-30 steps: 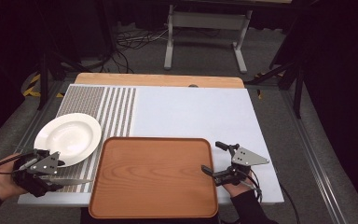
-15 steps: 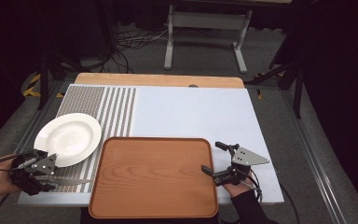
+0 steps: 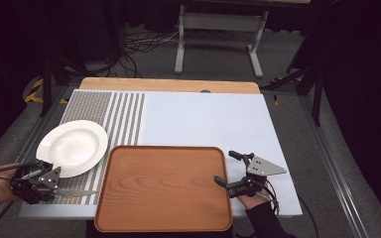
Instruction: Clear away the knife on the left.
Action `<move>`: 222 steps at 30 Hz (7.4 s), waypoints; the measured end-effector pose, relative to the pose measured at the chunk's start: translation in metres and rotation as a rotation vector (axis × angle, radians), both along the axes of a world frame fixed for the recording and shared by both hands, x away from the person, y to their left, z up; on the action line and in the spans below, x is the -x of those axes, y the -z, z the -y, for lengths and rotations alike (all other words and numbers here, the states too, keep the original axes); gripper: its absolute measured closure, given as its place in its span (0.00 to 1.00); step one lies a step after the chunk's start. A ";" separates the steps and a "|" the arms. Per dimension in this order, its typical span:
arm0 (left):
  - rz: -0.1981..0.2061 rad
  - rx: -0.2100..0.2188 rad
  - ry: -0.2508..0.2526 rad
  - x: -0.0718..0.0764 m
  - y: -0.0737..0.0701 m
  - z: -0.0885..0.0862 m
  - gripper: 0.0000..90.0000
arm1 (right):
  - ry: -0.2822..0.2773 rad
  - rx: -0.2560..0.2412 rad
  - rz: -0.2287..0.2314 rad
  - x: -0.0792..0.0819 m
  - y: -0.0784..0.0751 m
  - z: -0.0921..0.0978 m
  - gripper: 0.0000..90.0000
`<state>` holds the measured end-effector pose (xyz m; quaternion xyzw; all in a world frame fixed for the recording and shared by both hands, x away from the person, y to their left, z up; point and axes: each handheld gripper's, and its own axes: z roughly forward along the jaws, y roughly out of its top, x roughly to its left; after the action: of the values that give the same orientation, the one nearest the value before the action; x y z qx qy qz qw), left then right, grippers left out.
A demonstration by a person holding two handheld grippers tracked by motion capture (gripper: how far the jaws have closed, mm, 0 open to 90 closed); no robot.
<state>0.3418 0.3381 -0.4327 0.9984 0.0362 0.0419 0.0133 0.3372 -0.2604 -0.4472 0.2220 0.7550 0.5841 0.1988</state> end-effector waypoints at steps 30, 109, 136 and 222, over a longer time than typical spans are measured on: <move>-0.004 -0.130 0.075 0.000 0.006 0.004 0.89 | -0.006 -0.012 -0.009 0.000 0.000 0.001 0.01; -0.233 0.553 -0.611 -0.005 -0.074 0.098 0.89 | -0.020 -0.043 -0.010 0.000 -0.001 0.004 0.01; -0.273 0.566 -0.669 -0.008 -0.028 0.139 0.89 | -0.023 -0.046 -0.009 0.000 -0.001 0.005 0.01; -0.032 0.551 -0.323 0.003 -0.029 0.174 0.14 | -0.028 -0.060 -0.017 -0.001 -0.001 0.006 0.01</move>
<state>0.3386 0.1642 -0.4035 0.9392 0.2042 0.0165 0.2757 0.3379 -0.2666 -0.4467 0.2221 0.7417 0.6075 0.1774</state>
